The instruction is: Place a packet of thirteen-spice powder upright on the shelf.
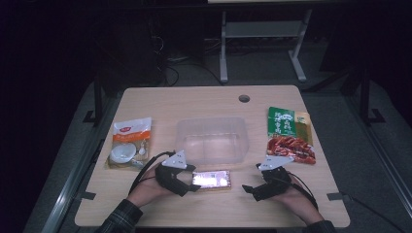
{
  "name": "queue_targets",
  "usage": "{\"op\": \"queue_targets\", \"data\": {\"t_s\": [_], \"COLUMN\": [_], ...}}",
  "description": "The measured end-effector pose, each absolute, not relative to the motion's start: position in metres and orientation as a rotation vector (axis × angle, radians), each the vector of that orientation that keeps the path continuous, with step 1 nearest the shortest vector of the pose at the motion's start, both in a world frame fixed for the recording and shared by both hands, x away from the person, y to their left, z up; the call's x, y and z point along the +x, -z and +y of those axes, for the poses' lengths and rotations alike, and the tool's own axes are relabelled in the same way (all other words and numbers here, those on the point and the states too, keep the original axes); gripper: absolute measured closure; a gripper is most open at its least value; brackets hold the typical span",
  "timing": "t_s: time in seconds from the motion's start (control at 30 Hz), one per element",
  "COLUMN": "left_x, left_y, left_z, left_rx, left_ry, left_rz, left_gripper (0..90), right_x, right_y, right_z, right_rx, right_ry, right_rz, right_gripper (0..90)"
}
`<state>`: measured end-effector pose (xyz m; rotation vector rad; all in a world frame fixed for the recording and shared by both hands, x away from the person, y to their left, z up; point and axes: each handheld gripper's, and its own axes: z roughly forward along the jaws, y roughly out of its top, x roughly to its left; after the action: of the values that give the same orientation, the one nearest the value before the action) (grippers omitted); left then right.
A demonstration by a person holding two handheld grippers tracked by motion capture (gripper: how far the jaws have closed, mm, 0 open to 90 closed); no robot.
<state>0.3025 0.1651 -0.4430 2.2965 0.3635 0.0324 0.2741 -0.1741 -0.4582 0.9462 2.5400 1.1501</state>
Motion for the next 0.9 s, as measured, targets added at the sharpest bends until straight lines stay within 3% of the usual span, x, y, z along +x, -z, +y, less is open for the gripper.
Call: {"op": "queue_targets", "data": {"t_s": [0.13, 0.37, 0.6, 0.9], "left_x": [0.305, 0.308, 0.308, 0.307], "left_y": [0.450, 0.460, 0.463, 0.465], "left_z": [0.160, 0.156, 0.155, 0.155], "left_rx": [2.325, 2.373, 2.393, 2.402], "left_ry": [-0.044, -0.014, -0.031, -0.035], "left_rz": [0.364, 0.353, 0.349, 0.310], "left_gripper": [17.7, 17.7, 26.6, 30.1], "right_x": [0.274, 0.274, 0.274, 0.274], "right_y": [0.458, 0.458, 0.458, 0.457], "right_z": [-0.174, -0.174, -0.174, -0.175], "right_rx": [0.947, 0.950, 0.948, 0.947], "right_ry": [-1.149, -1.150, -1.153, -1.156], "right_rz": [2.542, 2.541, 2.536, 2.536], "right_gripper": [7.0, 7.0, 7.0, 7.0]}}
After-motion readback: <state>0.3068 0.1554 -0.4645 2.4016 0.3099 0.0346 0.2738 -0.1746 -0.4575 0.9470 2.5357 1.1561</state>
